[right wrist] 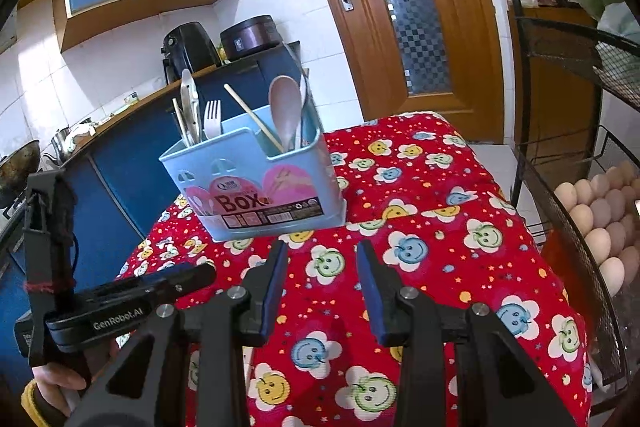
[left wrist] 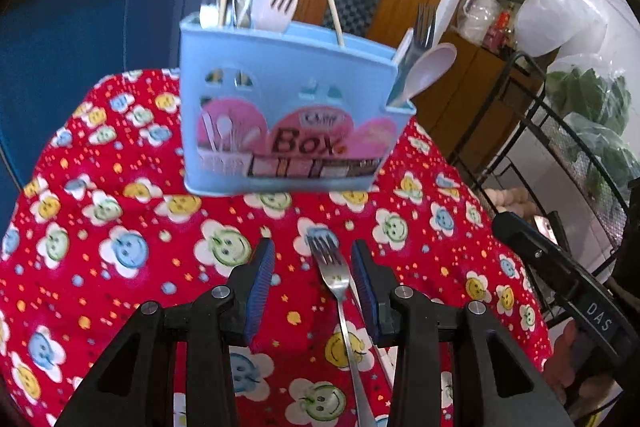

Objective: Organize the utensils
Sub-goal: 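Grasp a metal fork with the left tool while the right tool reaches for a white chopstick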

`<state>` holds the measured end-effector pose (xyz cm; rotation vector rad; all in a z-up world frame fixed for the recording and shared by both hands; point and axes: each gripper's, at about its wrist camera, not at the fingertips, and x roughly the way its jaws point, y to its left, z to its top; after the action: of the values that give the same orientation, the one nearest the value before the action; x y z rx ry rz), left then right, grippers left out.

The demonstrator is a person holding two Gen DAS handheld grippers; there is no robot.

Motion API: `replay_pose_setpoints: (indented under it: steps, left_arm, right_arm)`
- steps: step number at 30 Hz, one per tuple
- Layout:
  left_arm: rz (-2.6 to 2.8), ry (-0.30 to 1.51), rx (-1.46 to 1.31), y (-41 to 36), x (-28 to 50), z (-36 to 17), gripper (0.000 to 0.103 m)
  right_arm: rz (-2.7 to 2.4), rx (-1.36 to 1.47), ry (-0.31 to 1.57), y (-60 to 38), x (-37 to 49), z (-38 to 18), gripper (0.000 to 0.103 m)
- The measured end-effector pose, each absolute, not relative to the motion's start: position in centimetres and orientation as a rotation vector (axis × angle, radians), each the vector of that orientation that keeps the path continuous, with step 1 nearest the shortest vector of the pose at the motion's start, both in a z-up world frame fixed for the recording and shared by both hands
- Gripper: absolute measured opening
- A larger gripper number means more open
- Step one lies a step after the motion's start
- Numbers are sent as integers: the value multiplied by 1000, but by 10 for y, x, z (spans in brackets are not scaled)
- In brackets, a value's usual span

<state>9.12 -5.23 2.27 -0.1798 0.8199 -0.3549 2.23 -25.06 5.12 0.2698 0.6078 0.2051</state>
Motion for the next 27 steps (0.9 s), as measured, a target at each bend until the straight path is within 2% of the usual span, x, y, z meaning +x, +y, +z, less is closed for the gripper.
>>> replay_pose_setpoints:
  steps: [16,18,20,22,27]
  left_arm:
    - [-373,927,-194,-76,105,-10,41]
    - [-378,929,-201,-78,106,-13,36]
    - [-383,936,-206,-80,107,-15,19]
    - [-398,939,-224,-80,108,-17,12]
    - [-429,930,-253,-80,107,-16,6]
  right_arm:
    - [200,305,634,-264,28,36,39]
    - [198,309,635,-265,28,35,39]
    - [198,313,636,-266,29,35,39]
    - [198,315,635,-268,28,35,39]
    - [199,315,637,-269,28,35,39]
